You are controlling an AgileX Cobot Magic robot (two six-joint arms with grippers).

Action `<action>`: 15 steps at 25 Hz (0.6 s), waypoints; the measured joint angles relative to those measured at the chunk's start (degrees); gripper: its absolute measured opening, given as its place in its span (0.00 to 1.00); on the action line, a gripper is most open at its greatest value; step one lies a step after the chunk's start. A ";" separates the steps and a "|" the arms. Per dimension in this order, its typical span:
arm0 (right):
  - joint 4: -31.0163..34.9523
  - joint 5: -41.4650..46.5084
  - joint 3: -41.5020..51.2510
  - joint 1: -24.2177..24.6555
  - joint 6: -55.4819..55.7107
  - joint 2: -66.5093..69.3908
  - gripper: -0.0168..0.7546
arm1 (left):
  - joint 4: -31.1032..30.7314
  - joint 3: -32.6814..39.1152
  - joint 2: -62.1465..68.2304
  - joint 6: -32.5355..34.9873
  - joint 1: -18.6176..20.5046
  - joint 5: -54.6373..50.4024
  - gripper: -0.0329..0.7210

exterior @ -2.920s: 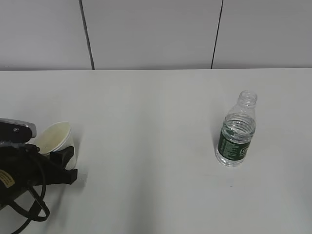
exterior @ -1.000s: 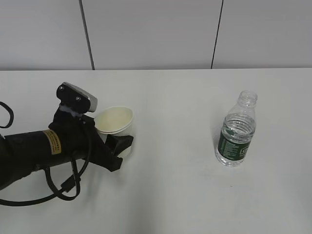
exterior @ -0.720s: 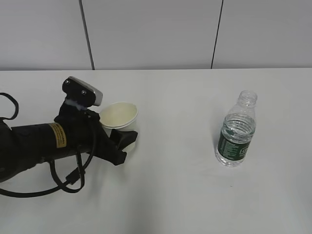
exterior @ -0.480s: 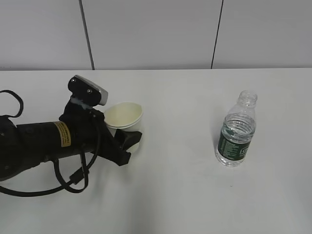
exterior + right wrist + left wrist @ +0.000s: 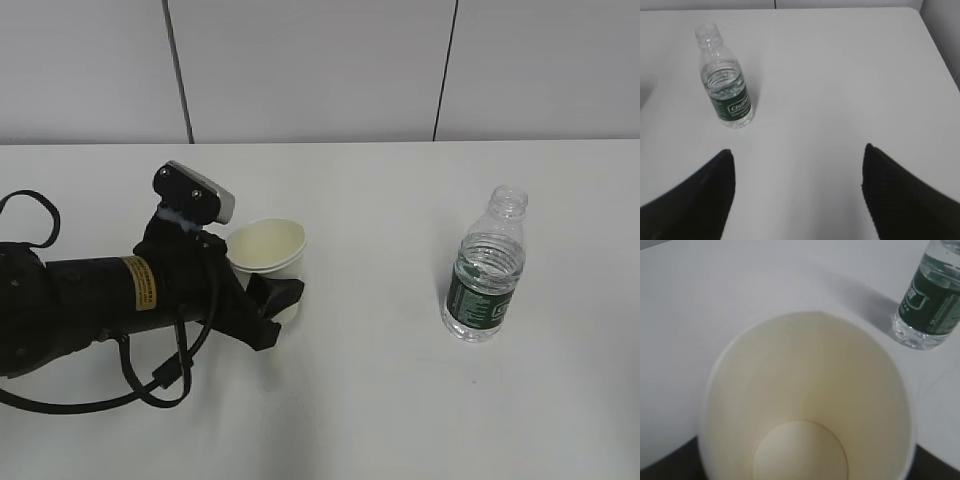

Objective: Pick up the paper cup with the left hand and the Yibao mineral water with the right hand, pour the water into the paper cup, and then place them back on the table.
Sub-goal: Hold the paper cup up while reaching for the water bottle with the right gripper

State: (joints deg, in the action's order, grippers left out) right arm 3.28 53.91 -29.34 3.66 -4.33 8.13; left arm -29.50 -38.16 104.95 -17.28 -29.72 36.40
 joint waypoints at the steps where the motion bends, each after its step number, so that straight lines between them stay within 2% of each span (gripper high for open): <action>1: 0.10 -2.11 0.00 0.00 -0.33 2.31 0.78 | 0.00 0.00 0.00 -0.14 0.00 0.00 0.62; 10: 0.29 -28.96 0.00 0.00 -0.89 19.54 0.78 | 0.00 0.00 0.00 -0.25 0.00 0.00 0.62; 15: 0.29 -43.69 3.75 0.00 -0.89 26.53 0.78 | 0.00 0.00 0.00 -0.30 0.00 0.00 0.62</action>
State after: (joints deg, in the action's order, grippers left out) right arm 3.57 10.22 -25.59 3.66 -5.22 34.65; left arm -29.50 -38.16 104.95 -17.58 -29.72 36.40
